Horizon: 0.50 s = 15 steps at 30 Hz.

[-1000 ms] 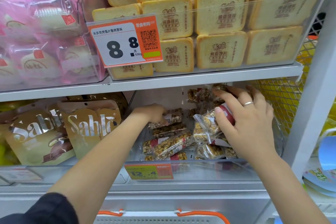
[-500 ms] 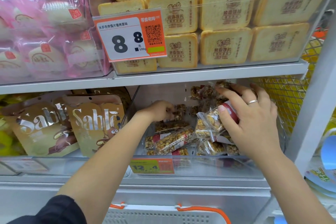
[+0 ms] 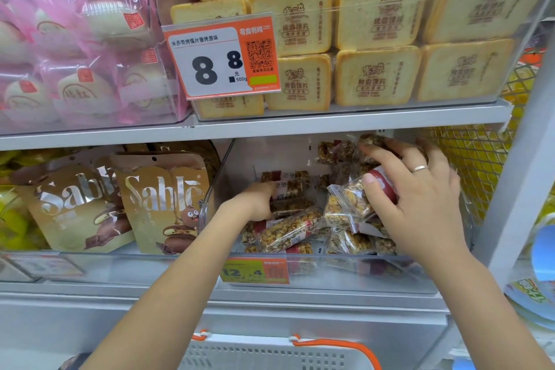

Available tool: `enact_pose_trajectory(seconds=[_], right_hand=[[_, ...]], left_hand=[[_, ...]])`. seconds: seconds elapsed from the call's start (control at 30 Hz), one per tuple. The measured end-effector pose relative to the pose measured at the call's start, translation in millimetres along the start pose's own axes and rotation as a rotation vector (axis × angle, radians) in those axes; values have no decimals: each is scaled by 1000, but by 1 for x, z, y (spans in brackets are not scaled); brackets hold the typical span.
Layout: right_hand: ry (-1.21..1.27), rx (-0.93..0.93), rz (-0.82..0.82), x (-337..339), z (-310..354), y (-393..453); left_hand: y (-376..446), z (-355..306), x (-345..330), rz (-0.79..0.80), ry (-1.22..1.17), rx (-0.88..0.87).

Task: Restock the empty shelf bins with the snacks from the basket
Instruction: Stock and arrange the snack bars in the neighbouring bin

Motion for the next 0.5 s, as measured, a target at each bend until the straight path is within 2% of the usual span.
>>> enact_pose_trajectory(seconds=[0.17, 0.27, 0.33, 0.4, 0.5], right_hand=[[-1, 9, 14, 0, 0, 0], [1, 9, 25, 0, 0, 0], [1, 11, 28, 0, 0, 0], [-2, 13, 33, 1, 0, -1], [3, 17, 40, 2, -2, -2]], left_hand=[[-3, 1, -13, 43, 53, 9], [-7, -1, 2, -149, 65, 7], [-11, -2, 10, -223, 177, 19], [-12, -1, 8, -181, 243, 25], [-13, 4, -1, -82, 120, 39]])
Point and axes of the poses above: each hand's wrist, its own y-axis towards the middle knuckle, its own x-axis out of the back of the hand, z = x × y, the point moved 6 cm from there along y, towards the middle knuckle, and after that the axes turned 4 degrees about -y, right-handed, at the moved point
